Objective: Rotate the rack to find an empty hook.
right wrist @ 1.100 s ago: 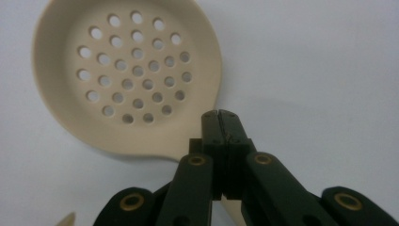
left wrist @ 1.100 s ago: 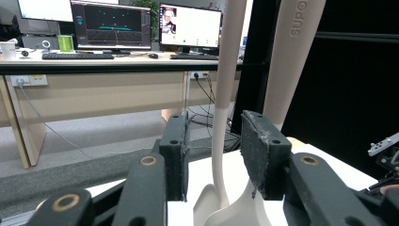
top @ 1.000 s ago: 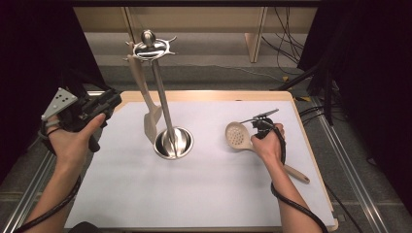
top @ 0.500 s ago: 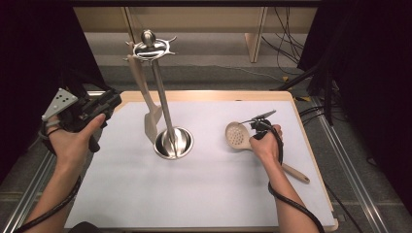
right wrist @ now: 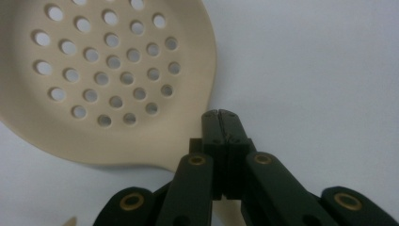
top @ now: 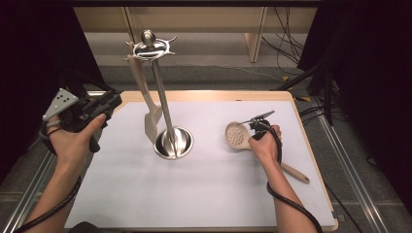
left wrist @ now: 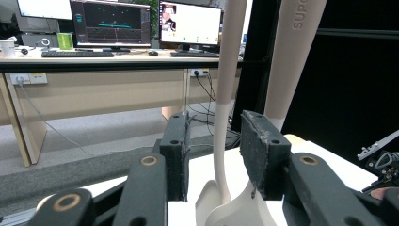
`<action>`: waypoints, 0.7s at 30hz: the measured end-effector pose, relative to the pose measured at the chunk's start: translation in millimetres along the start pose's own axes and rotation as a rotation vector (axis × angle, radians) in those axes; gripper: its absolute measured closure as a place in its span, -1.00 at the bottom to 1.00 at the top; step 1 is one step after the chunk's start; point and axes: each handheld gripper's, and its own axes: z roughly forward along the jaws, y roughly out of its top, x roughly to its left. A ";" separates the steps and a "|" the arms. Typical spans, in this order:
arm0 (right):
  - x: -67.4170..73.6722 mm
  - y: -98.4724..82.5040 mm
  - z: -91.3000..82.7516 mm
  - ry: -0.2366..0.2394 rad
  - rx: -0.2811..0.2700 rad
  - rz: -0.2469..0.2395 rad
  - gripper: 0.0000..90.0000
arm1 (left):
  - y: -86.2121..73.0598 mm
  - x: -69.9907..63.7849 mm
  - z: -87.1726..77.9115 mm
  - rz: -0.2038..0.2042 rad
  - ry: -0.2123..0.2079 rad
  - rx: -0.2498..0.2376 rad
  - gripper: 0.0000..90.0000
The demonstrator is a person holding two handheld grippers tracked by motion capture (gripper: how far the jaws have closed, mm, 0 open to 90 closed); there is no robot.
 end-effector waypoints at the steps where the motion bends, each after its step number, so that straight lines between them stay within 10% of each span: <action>1: -1.1 0.0 -0.2 0.002 0.004 -0.014 1.00 | 0.1 -0.3 -0.1 0.000 0.000 -0.001 0.39; 8: -1.2 -1.0 -0.3 0.062 0.010 0.003 1.00 | 1.1 -0.2 -0.8 -0.001 -0.001 -0.004 0.39; 15: 6.9 -0.5 -2.4 0.105 0.063 -0.069 1.00 | 0.3 -0.3 -0.6 -0.002 -0.003 -0.003 0.39; 20: 12.1 -8.4 -3.0 0.118 0.085 -0.209 1.00 | 0.7 0.2 -1.6 -0.004 -0.001 -0.003 0.39; 21: 17.9 -9.5 -5.7 0.148 0.107 -0.157 1.00 | 0.8 0.1 -1.8 -0.005 0.000 -0.004 0.39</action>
